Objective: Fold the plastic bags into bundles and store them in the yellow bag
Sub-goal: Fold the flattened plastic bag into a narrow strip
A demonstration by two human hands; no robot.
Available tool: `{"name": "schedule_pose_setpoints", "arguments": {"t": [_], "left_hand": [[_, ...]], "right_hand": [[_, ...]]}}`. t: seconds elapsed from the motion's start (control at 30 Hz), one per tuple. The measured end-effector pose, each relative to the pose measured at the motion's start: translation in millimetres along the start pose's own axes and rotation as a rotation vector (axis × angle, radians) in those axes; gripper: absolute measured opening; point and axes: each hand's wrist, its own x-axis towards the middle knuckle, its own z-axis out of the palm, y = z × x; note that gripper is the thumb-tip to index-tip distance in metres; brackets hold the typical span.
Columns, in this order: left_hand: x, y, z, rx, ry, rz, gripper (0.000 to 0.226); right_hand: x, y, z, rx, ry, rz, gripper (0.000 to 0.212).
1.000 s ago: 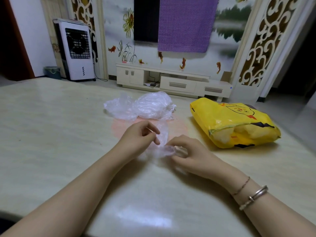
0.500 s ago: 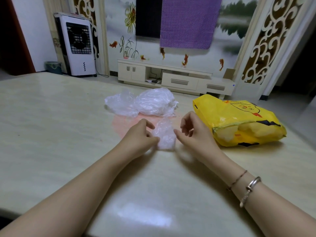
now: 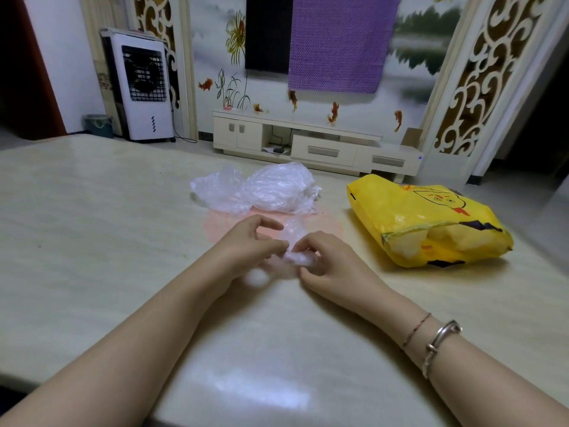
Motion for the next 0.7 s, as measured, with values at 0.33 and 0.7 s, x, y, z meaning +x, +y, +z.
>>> {"name": "schedule_pose_setpoints", "arguments": {"t": [0.33, 0.7], "left_hand": [[-6.1, -1.2, 0.0, 0.201, -0.15, 0.246, 0.032], [6.7, -6.2, 3.5, -0.051, -0.04, -0.108, 0.017]], "right_hand": [[-9.3, -7.4, -20.2, 0.284, 0.043, 0.165, 0.023], [10.3, 10.3, -1.7, 0.27, 0.177, 0.279, 0.007]]}}
